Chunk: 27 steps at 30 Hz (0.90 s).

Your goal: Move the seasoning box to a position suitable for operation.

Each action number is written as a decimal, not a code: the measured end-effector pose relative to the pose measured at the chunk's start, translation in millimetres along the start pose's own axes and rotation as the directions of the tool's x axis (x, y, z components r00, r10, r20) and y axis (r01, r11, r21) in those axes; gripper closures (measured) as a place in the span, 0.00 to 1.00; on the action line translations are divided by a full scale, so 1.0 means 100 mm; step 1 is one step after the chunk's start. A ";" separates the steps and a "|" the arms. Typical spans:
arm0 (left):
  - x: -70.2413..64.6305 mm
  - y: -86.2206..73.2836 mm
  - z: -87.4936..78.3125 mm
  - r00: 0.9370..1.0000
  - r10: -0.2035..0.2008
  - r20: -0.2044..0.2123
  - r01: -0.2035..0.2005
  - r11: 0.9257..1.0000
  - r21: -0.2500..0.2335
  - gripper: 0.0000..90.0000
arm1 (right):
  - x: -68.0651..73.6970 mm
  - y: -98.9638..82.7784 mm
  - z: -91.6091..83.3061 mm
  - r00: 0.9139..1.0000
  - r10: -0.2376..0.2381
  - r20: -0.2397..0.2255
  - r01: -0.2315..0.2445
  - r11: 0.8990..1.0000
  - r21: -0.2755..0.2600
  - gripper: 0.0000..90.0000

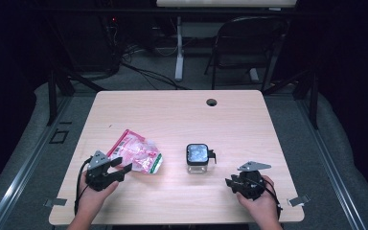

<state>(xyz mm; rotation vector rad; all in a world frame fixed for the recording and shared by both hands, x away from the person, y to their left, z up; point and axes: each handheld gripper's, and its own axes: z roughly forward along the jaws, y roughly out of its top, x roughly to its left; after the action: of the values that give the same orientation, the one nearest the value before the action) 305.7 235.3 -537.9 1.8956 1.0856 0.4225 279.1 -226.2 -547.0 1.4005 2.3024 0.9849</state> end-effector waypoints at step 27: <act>-0.24 0.00 0.06 0.997 0.080 0.020 -0.081 0.995 0.063 0.65 | 0.13 0.28 0.19 0.999 0.006 0.031 -0.006 1.000 0.023 0.82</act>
<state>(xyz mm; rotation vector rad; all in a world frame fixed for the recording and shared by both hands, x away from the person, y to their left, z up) 296.1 212.5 -537.5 2.0006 1.0245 0.4208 302.0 -198.2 -540.6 1.4227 2.2957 0.9339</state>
